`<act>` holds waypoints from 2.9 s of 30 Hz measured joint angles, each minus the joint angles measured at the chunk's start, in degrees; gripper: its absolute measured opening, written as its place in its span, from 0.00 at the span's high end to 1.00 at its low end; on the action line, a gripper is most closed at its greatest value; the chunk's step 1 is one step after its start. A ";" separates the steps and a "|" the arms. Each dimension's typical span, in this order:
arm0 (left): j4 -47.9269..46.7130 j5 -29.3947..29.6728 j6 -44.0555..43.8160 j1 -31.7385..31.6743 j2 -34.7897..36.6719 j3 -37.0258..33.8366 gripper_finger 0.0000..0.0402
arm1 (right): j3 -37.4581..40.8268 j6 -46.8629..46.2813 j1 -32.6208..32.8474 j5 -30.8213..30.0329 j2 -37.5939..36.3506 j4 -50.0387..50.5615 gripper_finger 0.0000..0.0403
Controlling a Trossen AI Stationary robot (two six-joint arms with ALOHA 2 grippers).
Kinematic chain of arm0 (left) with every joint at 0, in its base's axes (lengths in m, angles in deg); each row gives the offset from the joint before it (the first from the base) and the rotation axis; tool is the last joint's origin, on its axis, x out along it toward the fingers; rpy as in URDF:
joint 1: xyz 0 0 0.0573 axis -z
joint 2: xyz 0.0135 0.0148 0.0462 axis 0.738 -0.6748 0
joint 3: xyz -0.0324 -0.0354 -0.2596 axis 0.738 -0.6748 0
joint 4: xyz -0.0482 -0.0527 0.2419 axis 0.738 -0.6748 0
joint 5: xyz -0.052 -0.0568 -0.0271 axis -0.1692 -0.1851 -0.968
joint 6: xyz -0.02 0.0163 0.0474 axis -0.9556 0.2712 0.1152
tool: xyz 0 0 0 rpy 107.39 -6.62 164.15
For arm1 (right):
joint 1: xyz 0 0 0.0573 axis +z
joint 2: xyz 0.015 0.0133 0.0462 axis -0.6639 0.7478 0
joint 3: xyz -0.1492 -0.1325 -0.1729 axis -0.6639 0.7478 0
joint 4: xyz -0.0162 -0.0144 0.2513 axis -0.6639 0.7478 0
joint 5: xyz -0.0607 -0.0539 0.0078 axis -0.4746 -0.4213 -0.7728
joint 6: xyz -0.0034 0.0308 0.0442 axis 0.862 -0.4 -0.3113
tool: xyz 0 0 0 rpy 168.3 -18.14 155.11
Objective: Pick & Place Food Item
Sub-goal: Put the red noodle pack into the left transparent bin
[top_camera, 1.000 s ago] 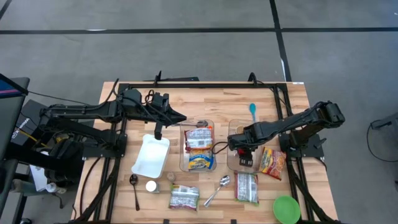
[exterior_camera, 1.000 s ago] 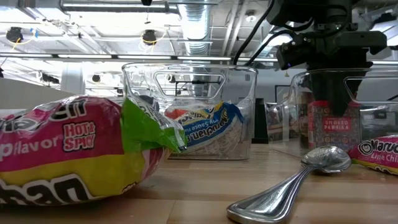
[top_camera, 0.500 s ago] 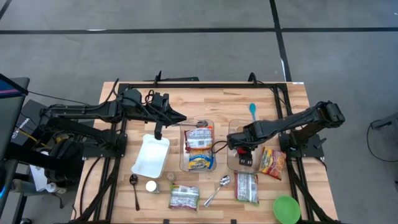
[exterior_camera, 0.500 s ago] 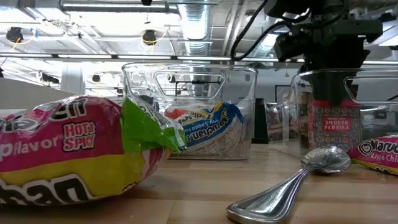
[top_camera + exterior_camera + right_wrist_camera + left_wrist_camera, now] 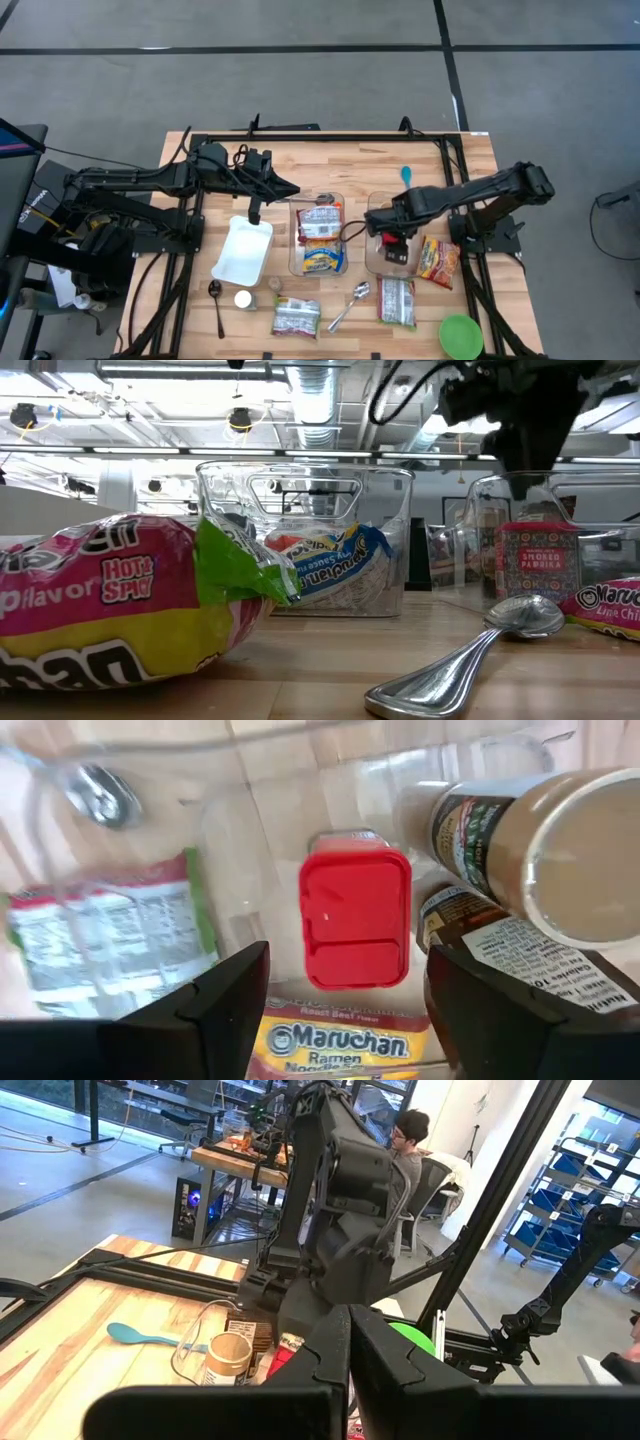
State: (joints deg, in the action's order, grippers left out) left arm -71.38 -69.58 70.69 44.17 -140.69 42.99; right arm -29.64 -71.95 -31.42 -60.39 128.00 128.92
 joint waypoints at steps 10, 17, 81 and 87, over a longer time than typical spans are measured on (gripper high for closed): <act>0.00 0.00 0.00 0.00 -0.01 0.00 1.00 | -5.96 -9.43 2.84 -1.51 -2.05 1.49 0.36; 0.01 0.01 0.00 0.00 0.00 0.00 1.00 | -6.17 -19.01 9.41 -6.45 -6.78 -0.08 0.45; 0.00 -0.01 0.00 0.01 -0.01 0.00 1.00 | -3.72 -77.75 36.42 -10.82 -9.86 9.86 0.86; -0.01 -0.01 0.00 -0.01 -0.01 0.00 1.00 | -3.72 -77.44 36.43 -10.82 -9.86 9.82 0.86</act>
State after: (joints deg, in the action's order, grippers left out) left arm -71.38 -69.60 70.69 44.17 -140.70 42.99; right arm -33.36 -149.39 5.01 -71.21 118.14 138.74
